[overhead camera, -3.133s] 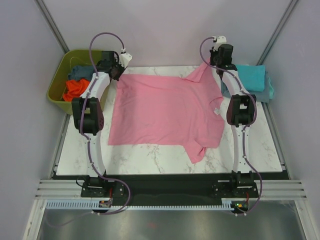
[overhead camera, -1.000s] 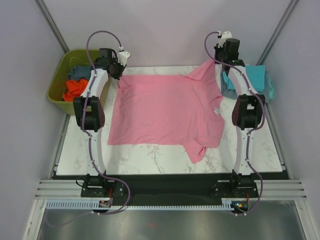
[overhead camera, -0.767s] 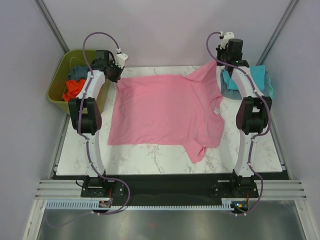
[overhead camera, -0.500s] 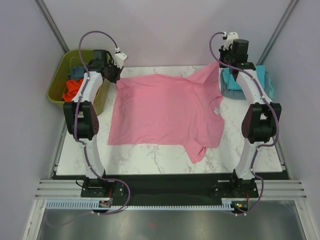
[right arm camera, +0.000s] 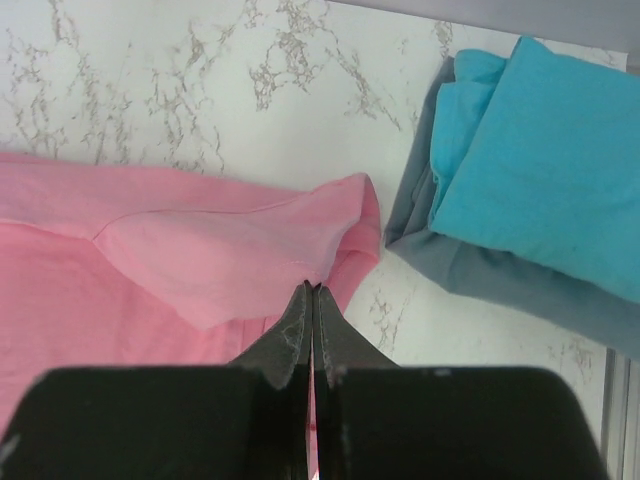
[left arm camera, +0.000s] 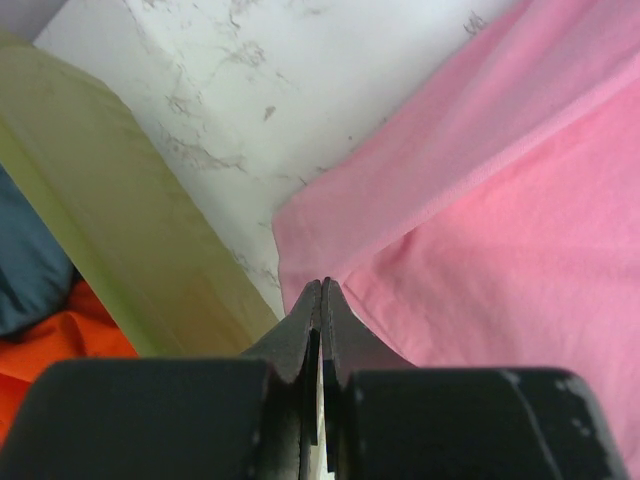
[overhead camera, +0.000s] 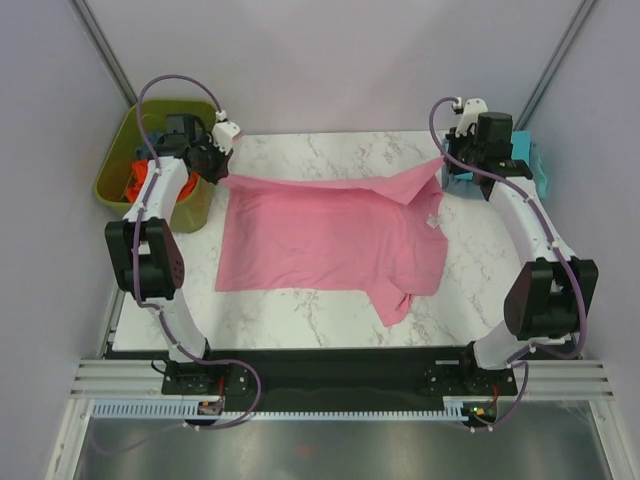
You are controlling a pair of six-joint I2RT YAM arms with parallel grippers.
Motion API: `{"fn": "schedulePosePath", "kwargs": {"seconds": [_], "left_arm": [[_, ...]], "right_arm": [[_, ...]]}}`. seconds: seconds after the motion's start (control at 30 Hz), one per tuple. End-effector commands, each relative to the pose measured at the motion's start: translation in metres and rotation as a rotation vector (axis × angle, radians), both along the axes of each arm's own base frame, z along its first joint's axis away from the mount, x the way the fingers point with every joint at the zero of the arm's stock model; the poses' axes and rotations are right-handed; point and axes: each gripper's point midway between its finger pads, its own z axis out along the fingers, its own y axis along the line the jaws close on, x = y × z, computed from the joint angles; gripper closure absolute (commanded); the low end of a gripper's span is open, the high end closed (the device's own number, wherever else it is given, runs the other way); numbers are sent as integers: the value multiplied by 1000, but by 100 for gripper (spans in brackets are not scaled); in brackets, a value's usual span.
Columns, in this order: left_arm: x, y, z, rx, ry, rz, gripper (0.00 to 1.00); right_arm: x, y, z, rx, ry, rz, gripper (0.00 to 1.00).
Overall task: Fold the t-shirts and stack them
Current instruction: Fold the tshirt
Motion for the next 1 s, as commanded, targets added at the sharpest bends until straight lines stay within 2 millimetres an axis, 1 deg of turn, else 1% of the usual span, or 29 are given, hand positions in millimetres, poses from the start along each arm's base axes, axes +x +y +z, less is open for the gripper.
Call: {"fn": "schedulePosePath", "kwargs": {"seconds": [0.0,0.03,0.07,0.1,0.13,0.17,0.2,0.23,0.3,0.33,0.4,0.43,0.47,0.5,0.53,0.57,0.6,0.63,0.67,0.7,0.73,0.77,0.8,0.87,0.9,0.93,0.97], "left_arm": [[-17,-5,22,6,-51,-69,98],[-22,-6,14,2,-31,-73,98],[-25,-6,13,-2,-25,-74,98],[-28,-6,11,-4,-20,-77,98],[-32,-9,8,-12,-7,-81,98],[-34,-9,6,-16,2,-80,98],[-35,-9,4,-20,9,-81,98],[-40,-10,-2,-27,32,-85,98],[-44,-11,-7,-32,58,-83,98],[-46,-12,-12,-37,77,-81,98],[-49,-11,-18,-36,100,-72,98],[-50,-9,-23,-32,119,-56,98],[-53,-8,-31,-33,149,-46,96],[-52,-4,-35,-20,161,-28,93],[-54,-3,-39,-22,183,-7,89],[-56,-1,-44,-24,206,11,76],[-59,0,-44,-30,214,24,71],[-65,-1,-47,-51,235,37,67],[-69,-1,-43,-58,232,48,58],[-78,-3,-46,-76,257,67,52],[-83,-4,-46,-84,264,76,52],[-87,-6,-45,-93,269,83,44],[-96,-7,-39,-102,267,94,42],[-100,-8,-32,-102,250,92,42],[-100,-9,-28,-101,238,88,42],[-102,-17,-21,-159,251,119,36],[-102,-25,-18,-161,252,103,35]], "right_arm": [[-27,5,22,33,-37,6,100],[-36,6,28,44,-42,4,100],[-44,6,20,48,-24,2,100],[-51,7,25,53,-32,5,100],[-59,8,13,61,0,7,100],[-64,10,10,70,11,6,100],[-70,10,11,73,8,8,100],[-77,10,-3,73,40,8,100],[-83,10,-12,71,55,10,100],[-87,11,-25,70,81,14,100],[-90,12,-38,63,106,28,100],[-93,12,-49,63,129,35,100],[-94,16,-55,66,141,57,100],[-95,16,-63,58,163,67,100],[-96,16,-66,54,171,75,98],[-95,16,-66,48,170,79,89],[-95,14,-65,28,171,82,70],[-90,12,-54,17,146,80,64],[-87,11,-47,5,129,83,54],[-83,10,-32,-13,95,94,49],[-80,10,-24,-18,78,95,44],[-77,10,-20,-19,71,99,39],[-74,14,-8,-13,55,118,38],[-71,20,-8,-14,64,162,38],[-70,25,-17,-3,95,195,39],[-73,37,-25,16,117,255,40],[-74,44,-35,27,143,285,42]]}}
